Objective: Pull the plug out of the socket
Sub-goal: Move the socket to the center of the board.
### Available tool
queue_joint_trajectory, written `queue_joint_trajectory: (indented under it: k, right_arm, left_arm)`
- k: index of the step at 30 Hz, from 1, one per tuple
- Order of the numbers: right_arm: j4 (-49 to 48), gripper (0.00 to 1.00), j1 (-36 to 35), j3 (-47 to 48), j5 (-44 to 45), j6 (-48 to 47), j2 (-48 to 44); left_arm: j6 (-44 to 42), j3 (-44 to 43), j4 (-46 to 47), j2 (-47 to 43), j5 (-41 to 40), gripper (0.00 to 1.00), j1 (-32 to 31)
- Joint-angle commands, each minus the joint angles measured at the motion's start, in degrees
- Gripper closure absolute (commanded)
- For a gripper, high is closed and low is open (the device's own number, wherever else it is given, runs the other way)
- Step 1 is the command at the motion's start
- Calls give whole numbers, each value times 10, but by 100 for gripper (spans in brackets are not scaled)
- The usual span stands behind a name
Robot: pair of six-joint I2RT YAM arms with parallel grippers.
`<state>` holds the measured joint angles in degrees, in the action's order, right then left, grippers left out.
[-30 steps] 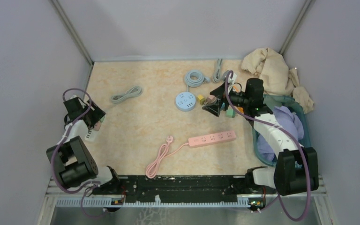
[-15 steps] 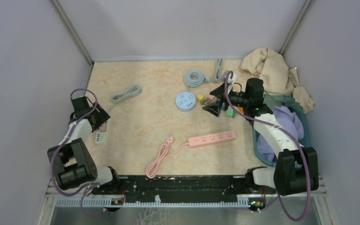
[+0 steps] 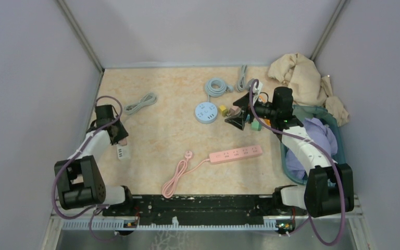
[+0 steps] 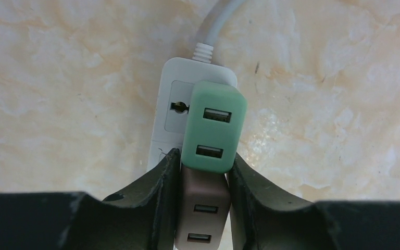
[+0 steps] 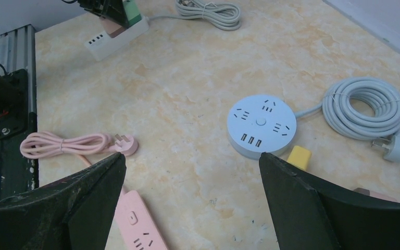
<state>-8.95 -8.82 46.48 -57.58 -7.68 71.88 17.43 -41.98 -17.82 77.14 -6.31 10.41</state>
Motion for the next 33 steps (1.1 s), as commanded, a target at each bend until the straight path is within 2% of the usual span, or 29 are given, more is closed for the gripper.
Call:
queue_joint_trajectory:
  k: [1,7,14,20,23,28,33]
  right_arm:
    - [-13,2,2,1,-18,-15,-1]
    - [-11,2,2,2,-18,-17,-1]
    - [-6,2,2,3,-17,-23,-2]
    - [-3,2,2,4,-15,-26,-2]
    - [-2,2,2,4,-14,-28,-2]
    - [1,2,3,4,-12,-31,-2]
    - [6,2,2,5,-11,-37,-1]
  left_arm:
    - [9,-9,-27,-8,5,64,-30]
    - [24,-14,-31,-27,19,83,-84]
    - [47,-26,-14,-39,35,86,-173]
    - [170,-19,17,-33,34,85,-238]
    - [236,-33,20,-20,-13,85,-295]
    - [373,-103,-45,45,-114,83,-381]
    - [486,-180,-97,126,-140,83,-439]
